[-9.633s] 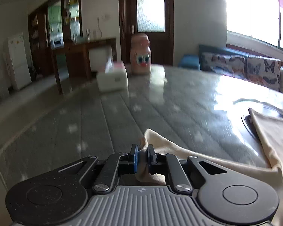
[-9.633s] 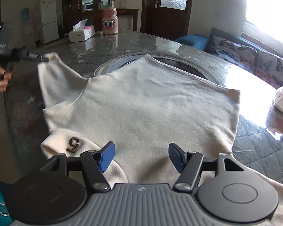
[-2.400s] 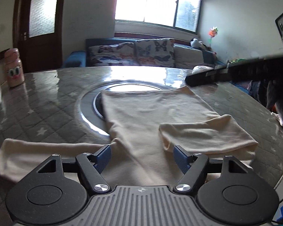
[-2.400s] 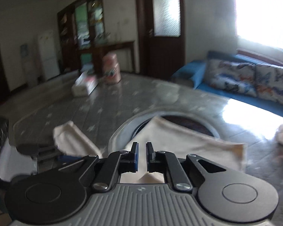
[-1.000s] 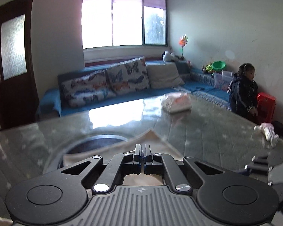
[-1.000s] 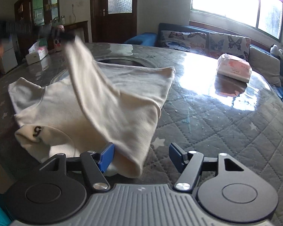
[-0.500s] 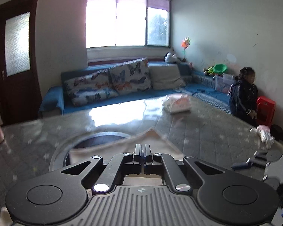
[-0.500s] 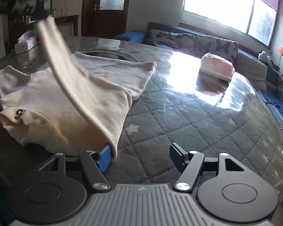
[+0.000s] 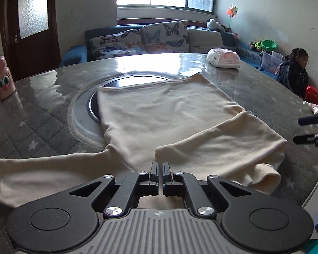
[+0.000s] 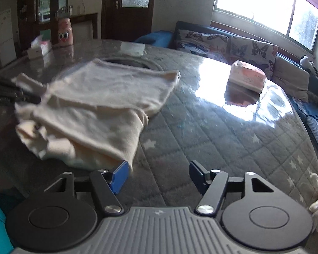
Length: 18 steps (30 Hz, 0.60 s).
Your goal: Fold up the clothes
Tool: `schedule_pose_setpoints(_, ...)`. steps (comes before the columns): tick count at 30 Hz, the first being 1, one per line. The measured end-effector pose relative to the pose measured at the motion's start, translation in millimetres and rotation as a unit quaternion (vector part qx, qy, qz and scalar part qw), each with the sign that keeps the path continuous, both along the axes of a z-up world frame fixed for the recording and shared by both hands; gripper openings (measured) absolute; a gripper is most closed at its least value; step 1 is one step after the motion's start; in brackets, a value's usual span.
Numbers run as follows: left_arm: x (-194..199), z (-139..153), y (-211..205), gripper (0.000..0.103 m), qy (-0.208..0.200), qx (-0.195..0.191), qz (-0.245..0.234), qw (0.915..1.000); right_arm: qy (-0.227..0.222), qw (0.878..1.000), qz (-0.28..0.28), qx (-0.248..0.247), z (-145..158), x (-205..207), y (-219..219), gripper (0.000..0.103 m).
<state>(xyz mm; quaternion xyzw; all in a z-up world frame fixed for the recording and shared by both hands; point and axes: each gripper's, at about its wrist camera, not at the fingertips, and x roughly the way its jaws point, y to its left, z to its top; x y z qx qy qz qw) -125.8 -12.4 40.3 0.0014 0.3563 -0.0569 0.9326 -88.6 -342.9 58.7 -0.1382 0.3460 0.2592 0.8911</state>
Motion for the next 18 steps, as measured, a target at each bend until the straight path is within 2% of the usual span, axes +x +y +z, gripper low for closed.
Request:
schedule_pose_setpoints(3,-2,8,2,0.005,-0.012,-0.009,0.008,0.9999,0.004,0.999,0.015,0.029,4,15,13,0.05)
schedule_pose_setpoints(8,5,13,-15,0.005,-0.023,-0.034,-0.026,0.9988,0.02,0.998,0.042,0.04,-11,47,46,0.033)
schedule_pose_setpoints(11,14,0,-26,0.005,-0.013,-0.041,-0.04,0.9983,0.018,0.998,0.049,0.035,-20,55,59,0.032)
schedule_pose_setpoints(14,22,-13,-25,0.005,0.002,-0.045,-0.033,0.9984,0.016,0.998,0.046,0.025,-28,60,65,0.032)
schedule_pose_setpoints(18,22,-16,-16,0.006,0.003,-0.056,-0.018,0.9982,0.01,0.999,0.046,0.018,-26,59,65,0.031)
